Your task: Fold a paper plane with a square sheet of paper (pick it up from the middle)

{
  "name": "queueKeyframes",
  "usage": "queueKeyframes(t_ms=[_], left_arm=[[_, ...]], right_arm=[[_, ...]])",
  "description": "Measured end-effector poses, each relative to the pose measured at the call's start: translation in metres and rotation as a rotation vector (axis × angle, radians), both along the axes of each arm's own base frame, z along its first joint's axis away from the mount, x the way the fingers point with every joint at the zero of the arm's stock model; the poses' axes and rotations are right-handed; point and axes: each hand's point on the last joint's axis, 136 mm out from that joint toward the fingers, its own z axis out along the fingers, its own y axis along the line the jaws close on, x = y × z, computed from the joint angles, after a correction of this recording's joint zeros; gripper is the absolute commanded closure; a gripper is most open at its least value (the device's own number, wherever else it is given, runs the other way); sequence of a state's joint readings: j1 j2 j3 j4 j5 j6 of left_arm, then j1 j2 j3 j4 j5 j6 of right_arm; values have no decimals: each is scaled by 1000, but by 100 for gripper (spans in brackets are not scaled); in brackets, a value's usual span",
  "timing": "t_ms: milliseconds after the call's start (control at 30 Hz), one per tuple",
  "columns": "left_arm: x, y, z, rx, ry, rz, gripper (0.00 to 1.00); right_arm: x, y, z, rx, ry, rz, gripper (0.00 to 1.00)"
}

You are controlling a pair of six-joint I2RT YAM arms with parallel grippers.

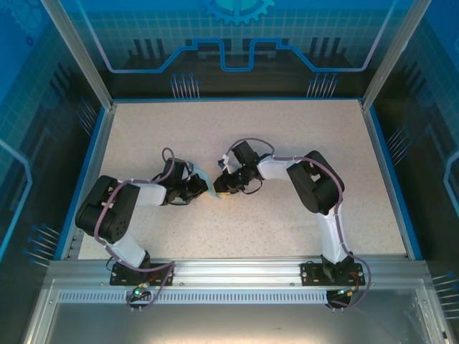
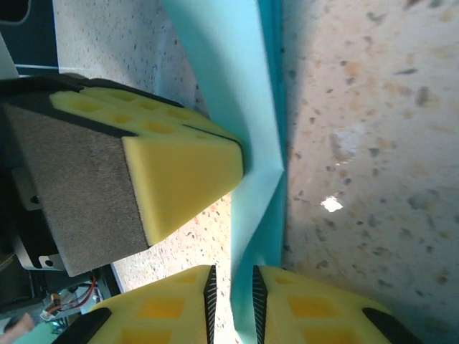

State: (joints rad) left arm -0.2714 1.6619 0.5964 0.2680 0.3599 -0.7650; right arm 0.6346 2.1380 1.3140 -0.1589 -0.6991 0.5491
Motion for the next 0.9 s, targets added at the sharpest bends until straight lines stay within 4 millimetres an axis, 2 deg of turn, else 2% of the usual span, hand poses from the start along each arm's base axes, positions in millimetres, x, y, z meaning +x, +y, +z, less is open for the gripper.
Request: queueKeyframes(t_ms=[300, 600, 767, 900], left_arm=[[1, 1, 0, -6, 13, 18, 95], [0, 2, 1, 5, 27, 23, 94], [-1, 4, 3, 16, 28, 29, 87], [3, 3, 18, 3, -15, 27, 80]], right_arm=[[-5, -1, -5, -38, -45, 41, 84], [-5, -4, -9, -57, -70, 54, 98], [-4, -2, -6, -40, -58, 50, 100], [-2, 1, 0, 3, -31, 36, 100]])
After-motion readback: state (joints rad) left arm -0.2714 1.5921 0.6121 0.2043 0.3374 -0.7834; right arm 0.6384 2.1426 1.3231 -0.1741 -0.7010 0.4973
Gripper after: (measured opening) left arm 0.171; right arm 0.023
